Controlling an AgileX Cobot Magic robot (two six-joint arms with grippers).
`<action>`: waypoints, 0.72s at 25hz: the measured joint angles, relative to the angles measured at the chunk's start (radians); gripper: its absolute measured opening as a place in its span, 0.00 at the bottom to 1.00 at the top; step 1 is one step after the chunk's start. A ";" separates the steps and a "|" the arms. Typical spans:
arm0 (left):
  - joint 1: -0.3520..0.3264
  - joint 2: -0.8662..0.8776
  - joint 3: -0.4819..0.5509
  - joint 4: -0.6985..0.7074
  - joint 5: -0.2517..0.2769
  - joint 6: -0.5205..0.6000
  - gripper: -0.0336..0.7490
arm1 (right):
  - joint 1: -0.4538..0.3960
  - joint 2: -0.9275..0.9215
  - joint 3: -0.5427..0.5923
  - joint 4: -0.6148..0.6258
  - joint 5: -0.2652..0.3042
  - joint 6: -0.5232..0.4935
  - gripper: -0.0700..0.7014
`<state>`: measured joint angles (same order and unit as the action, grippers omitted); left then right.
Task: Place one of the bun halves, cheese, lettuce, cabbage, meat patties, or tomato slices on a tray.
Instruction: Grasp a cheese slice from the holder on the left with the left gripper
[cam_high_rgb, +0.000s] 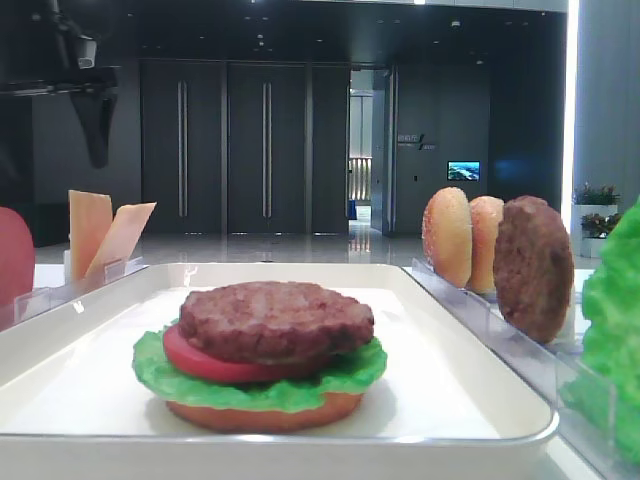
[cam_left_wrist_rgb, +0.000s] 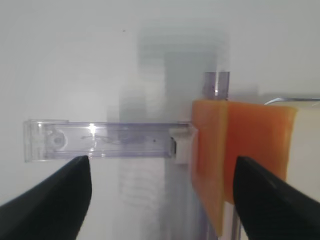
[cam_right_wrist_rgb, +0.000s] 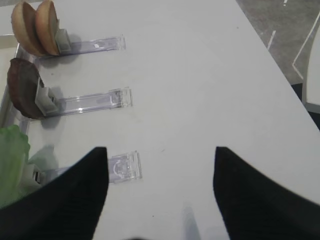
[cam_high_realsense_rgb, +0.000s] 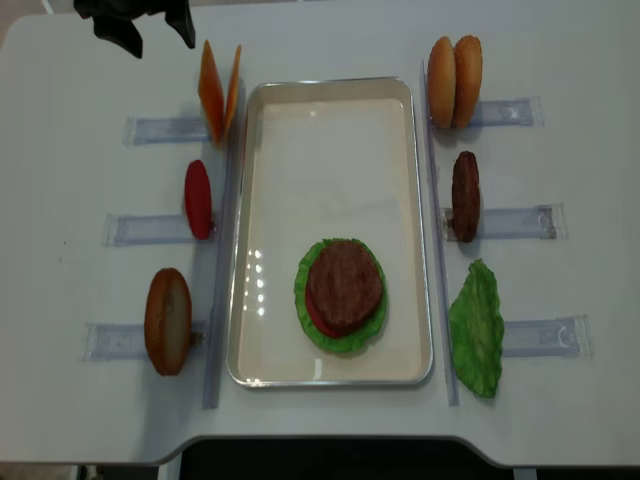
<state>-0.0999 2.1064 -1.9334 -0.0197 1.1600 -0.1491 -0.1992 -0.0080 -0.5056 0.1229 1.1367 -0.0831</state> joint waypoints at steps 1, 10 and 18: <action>-0.016 0.000 0.000 0.003 0.000 -0.014 0.92 | 0.000 0.000 0.000 0.000 0.000 0.000 0.65; -0.173 0.000 0.000 0.020 -0.005 -0.096 0.92 | 0.000 0.000 0.000 0.000 0.000 0.000 0.65; -0.246 0.001 -0.039 0.065 -0.002 -0.148 0.92 | 0.000 -0.001 0.000 0.000 0.000 0.000 0.65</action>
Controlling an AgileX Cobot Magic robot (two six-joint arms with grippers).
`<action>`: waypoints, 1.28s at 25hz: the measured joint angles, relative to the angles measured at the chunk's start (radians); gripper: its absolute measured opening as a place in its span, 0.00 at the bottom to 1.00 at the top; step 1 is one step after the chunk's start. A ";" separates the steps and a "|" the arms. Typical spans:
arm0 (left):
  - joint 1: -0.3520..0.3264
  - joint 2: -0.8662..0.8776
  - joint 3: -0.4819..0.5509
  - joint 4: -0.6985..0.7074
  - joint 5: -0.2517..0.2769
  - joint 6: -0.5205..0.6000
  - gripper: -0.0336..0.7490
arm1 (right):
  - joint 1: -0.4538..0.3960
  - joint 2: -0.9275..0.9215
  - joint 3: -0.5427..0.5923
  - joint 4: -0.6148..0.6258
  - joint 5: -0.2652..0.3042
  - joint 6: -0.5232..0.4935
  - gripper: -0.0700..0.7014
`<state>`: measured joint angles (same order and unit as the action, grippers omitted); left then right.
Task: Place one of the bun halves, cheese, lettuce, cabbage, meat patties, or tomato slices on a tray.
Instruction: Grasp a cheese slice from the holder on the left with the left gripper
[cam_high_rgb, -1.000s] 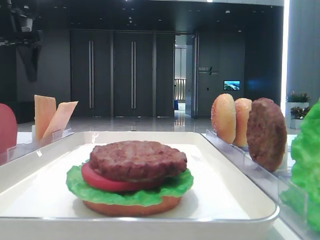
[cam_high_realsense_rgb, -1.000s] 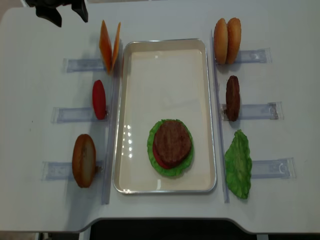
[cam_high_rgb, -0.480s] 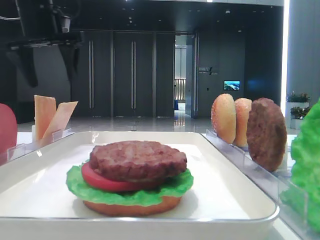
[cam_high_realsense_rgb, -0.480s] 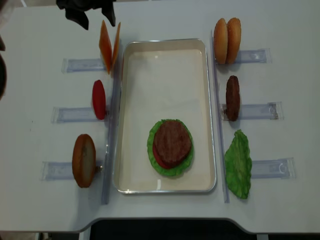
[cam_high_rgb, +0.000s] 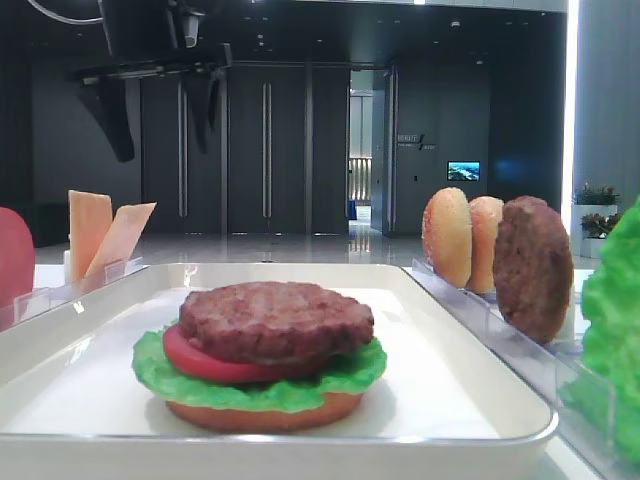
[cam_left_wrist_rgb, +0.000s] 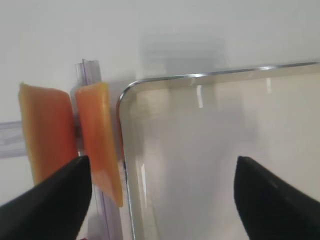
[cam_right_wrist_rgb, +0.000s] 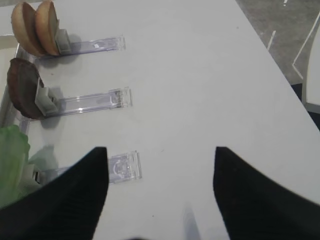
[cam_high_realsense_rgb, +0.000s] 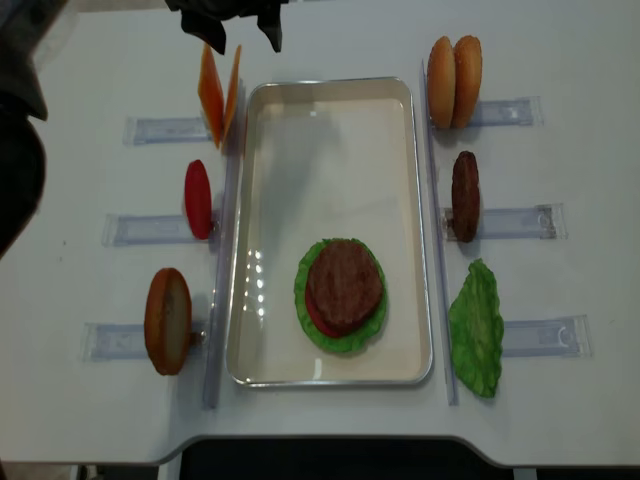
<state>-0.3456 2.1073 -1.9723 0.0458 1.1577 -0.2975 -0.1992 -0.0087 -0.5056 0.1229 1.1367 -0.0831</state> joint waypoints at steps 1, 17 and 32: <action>0.000 0.000 0.000 0.008 0.005 -0.006 0.92 | 0.000 0.000 0.000 0.000 0.000 0.000 0.65; -0.001 0.074 -0.001 0.081 0.022 -0.039 0.92 | 0.000 0.000 0.000 0.000 0.000 0.000 0.65; -0.001 0.137 -0.001 0.120 0.010 -0.031 0.88 | 0.000 0.000 0.000 0.000 0.000 0.000 0.65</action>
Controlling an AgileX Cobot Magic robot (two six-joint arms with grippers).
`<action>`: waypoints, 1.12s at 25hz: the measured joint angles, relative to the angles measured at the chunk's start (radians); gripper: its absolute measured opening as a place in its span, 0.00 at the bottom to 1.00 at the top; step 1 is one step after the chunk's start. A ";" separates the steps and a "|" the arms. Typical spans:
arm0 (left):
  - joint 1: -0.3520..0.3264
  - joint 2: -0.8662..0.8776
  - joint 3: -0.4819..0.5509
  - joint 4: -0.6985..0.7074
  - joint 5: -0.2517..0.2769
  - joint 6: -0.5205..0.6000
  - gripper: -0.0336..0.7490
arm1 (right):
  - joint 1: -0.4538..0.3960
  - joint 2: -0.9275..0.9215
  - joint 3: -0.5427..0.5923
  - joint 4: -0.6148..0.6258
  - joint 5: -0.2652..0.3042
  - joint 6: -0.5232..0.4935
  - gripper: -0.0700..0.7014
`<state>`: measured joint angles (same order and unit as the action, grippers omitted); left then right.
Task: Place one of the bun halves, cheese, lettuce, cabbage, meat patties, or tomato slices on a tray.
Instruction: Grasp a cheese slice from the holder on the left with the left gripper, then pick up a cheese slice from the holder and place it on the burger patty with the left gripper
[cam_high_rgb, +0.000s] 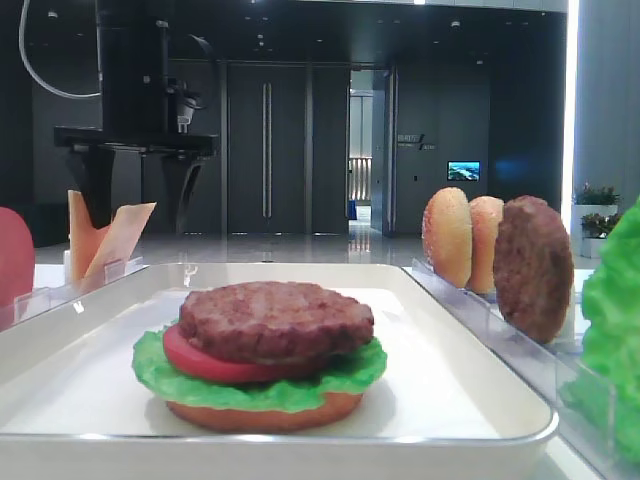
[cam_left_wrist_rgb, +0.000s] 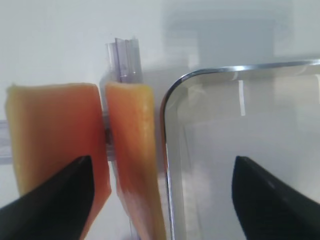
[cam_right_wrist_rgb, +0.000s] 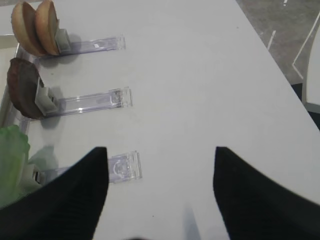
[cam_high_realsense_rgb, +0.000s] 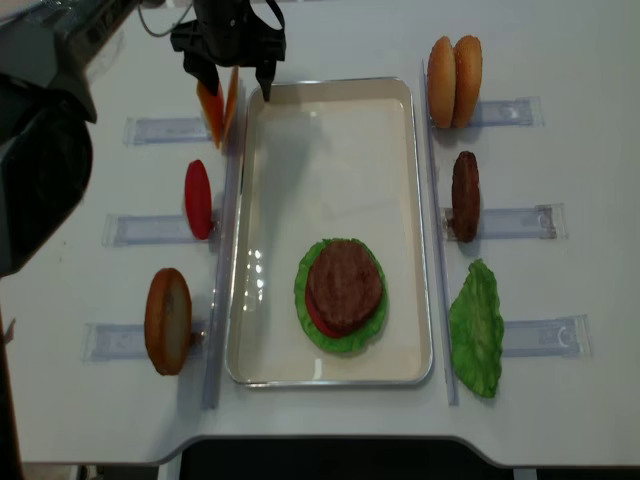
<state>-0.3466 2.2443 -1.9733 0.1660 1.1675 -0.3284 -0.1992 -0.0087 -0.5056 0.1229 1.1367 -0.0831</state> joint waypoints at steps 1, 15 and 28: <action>0.000 0.000 0.000 0.002 0.000 0.001 0.84 | 0.000 0.000 0.000 0.000 0.000 0.000 0.65; 0.000 0.004 -0.003 0.024 0.028 0.044 0.09 | 0.000 0.000 0.000 0.000 0.000 0.000 0.65; 0.000 -0.044 -0.079 0.051 0.056 0.058 0.09 | 0.000 0.000 0.000 0.000 0.000 0.000 0.65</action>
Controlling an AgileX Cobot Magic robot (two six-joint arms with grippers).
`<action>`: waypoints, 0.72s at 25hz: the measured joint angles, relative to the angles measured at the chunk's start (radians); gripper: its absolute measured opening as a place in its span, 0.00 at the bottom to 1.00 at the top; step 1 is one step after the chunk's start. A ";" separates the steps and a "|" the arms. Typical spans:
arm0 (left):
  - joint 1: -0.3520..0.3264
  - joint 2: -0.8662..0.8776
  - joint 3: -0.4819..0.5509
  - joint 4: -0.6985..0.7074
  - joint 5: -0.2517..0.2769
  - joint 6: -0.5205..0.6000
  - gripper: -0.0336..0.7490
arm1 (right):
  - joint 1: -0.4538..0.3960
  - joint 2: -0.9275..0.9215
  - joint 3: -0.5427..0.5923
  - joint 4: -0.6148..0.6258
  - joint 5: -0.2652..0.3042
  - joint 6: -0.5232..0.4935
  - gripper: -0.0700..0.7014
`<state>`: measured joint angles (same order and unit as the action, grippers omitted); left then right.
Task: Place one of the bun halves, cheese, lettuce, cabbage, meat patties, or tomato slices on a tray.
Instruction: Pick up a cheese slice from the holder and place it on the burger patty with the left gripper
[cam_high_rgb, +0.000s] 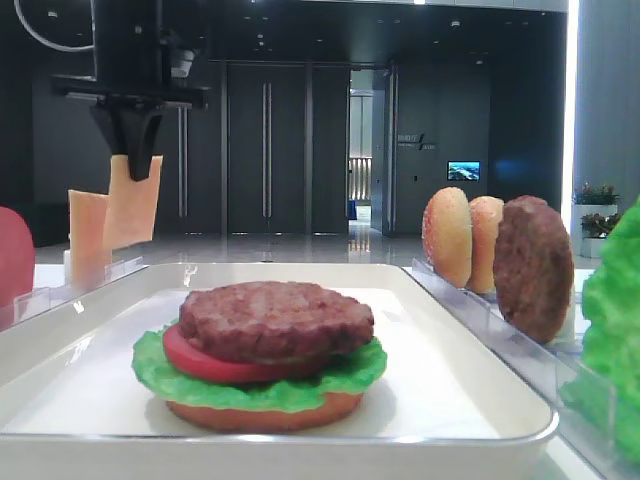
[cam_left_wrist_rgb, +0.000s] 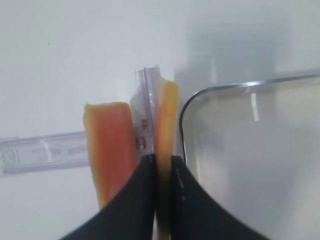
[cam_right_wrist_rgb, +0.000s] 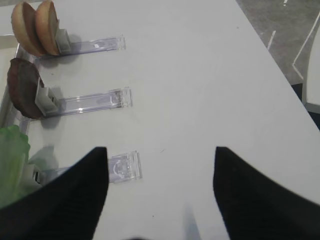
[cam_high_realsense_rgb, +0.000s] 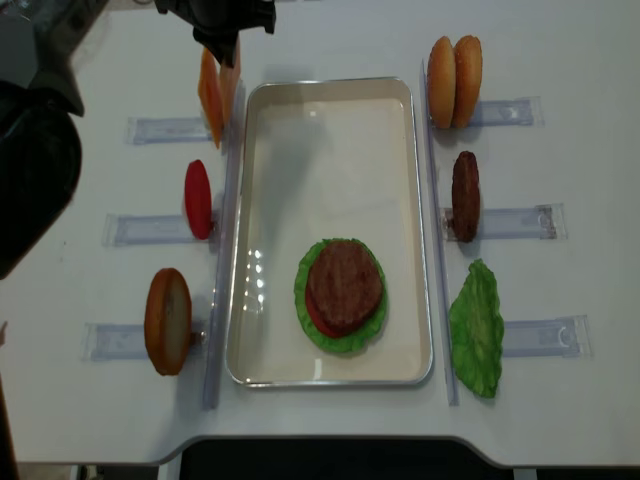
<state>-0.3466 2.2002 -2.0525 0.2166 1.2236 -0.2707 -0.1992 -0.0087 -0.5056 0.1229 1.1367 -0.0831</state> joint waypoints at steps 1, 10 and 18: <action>0.000 -0.012 -0.007 -0.002 0.001 0.000 0.09 | 0.000 0.000 0.000 0.000 0.000 0.000 0.65; 0.000 -0.149 -0.018 -0.178 0.016 0.074 0.09 | 0.000 0.000 0.000 0.000 0.000 0.000 0.65; -0.002 -0.254 0.124 -0.453 0.017 0.225 0.09 | 0.000 0.000 0.000 0.000 0.000 0.000 0.65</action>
<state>-0.3484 1.9461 -1.9287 -0.2359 1.2402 -0.0453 -0.1992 -0.0087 -0.5056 0.1229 1.1367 -0.0831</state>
